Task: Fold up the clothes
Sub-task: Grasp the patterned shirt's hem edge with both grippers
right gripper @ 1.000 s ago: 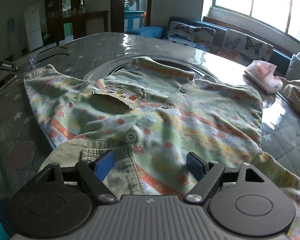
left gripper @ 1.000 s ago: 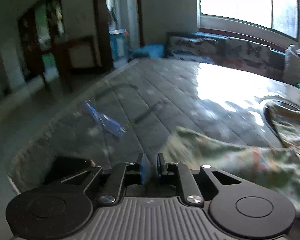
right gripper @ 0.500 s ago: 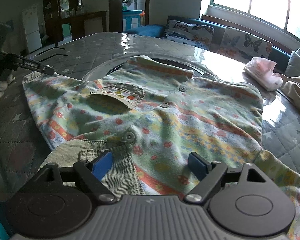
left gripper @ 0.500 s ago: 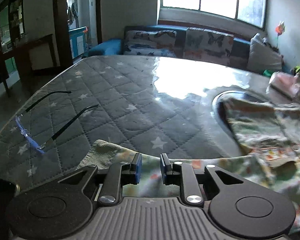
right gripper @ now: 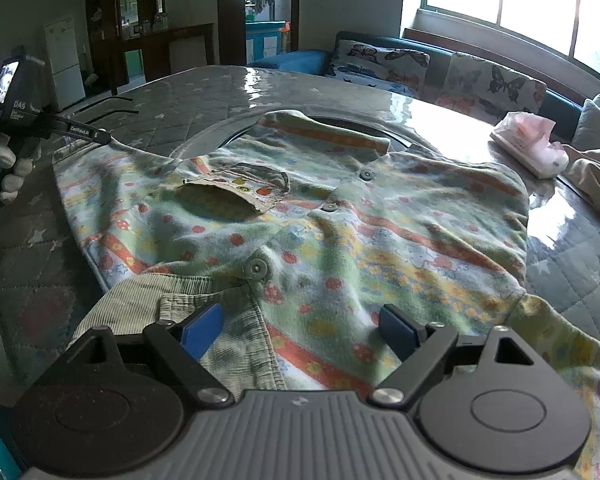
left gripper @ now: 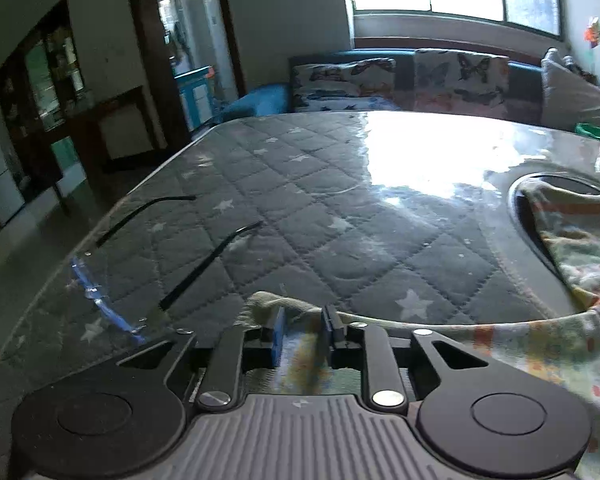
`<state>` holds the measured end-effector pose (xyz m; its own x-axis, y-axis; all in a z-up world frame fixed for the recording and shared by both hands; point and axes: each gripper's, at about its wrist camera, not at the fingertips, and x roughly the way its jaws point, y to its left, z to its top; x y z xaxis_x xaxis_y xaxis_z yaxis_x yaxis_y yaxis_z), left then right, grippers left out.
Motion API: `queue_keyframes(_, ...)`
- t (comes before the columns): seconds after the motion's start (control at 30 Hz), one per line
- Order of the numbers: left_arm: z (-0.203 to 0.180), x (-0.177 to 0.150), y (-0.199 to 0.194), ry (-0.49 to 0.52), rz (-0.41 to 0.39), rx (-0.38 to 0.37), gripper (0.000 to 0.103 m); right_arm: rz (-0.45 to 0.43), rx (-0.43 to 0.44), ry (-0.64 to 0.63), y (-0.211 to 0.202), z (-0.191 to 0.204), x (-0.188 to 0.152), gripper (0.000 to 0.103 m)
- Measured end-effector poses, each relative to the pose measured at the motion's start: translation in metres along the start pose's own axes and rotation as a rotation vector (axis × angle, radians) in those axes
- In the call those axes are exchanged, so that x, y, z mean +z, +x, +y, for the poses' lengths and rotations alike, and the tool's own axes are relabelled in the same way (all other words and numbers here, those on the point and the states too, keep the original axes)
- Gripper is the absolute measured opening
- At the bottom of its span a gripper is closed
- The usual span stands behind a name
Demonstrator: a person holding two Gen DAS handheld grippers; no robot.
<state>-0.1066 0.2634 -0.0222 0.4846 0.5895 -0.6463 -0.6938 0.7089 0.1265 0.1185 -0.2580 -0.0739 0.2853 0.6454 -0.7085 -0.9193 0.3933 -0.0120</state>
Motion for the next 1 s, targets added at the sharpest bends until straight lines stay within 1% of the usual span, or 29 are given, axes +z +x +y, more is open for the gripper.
queue_keyframes(0.1, 0.005, 0.008, -0.009, -0.052, 0.022, -0.031, 0.027, -0.008, -0.002, -0.003, -0.004, -0.001, 0.001, 0.087)
queue_keyframes(0.13, 0.003, 0.009, -0.015, -0.053, 0.016, -0.05, 0.027, -0.015, -0.004, -0.004, -0.006, -0.001, 0.002, 0.087)
queue_keyframes(0.17, -0.001, 0.011, -0.021, -0.05, 0.008, -0.071, 0.031, -0.021, -0.007, -0.004, -0.007, -0.002, 0.003, 0.087)
queue_keyframes(0.2, -0.007, 0.013, -0.028, -0.045, 0.0, -0.107, 0.034, -0.027, -0.009, -0.001, -0.009, -0.003, 0.004, 0.087)
queue_keyframes(0.23, -0.013, 0.015, -0.035, -0.04, -0.007, -0.146, 0.036, -0.03, -0.006, 0.008, -0.01, -0.005, 0.006, 0.087)
queue_keyframes(0.37, -0.054, 0.014, -0.059, 0.036, -0.022, -0.31, 0.041, -0.021, -0.012, 0.024, -0.007, -0.012, 0.008, 0.087)
queue_keyframes(0.43, -0.078, 0.01, -0.066, 0.09, -0.02, -0.374, 0.043, 0.004, -0.007, 0.029, -0.002, -0.013, 0.005, 0.087)
queue_keyframes(0.53, -0.108, 0.002, -0.064, 0.162, 0.013, -0.423, 0.044, 0.024, 0.004, 0.038, 0.002, -0.015, 0.001, 0.087)
queue_keyframes(0.63, -0.121, 0.005, -0.057, 0.19, 0.046, -0.436, 0.044, 0.018, 0.01, 0.044, -0.004, -0.021, 0.006, 0.086)
queue_keyframes(0.77, -0.121, 0.029, -0.056, 0.182, 0.029, -0.433, 0.048, -0.011, 0.003, 0.082, -0.014, -0.039, 0.019, 0.086)
queue_keyframes(0.87, -0.123, 0.054, -0.052, 0.188, 0.018, -0.425, 0.049, -0.033, -0.011, 0.145, -0.021, -0.067, 0.035, 0.083)
queue_keyframes(1.0, -0.132, 0.08, -0.032, 0.187, 0.014, -0.407, 0.052, -0.055, -0.049, 0.215, -0.019, -0.104, 0.056, 0.08)
